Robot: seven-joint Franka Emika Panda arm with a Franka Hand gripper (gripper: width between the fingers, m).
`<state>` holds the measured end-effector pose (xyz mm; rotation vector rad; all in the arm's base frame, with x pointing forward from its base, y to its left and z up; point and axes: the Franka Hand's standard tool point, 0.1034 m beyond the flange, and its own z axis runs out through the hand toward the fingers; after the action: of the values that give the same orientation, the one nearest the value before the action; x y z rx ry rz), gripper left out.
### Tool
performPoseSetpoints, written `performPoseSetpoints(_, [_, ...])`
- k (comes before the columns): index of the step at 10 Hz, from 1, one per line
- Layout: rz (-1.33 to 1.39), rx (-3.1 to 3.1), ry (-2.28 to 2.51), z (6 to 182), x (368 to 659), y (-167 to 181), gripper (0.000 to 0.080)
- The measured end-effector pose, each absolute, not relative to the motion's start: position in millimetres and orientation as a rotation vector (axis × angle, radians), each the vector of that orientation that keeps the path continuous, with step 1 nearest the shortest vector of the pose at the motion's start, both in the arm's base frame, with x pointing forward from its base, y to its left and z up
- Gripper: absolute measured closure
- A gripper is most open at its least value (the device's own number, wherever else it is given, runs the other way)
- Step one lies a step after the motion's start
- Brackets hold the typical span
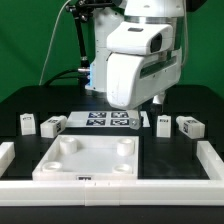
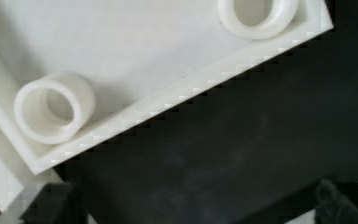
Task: Assemble one leg
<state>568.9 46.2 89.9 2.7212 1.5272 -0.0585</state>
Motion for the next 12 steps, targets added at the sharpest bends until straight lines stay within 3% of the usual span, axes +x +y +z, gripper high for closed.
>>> performPoseSetpoints(7, [-0.048,2.663,1.629,84.1,561,41,0.0150])
performPoseSetpoints(12, [-0.150,2.347,2.160,57.9,524,-30,0.0150])
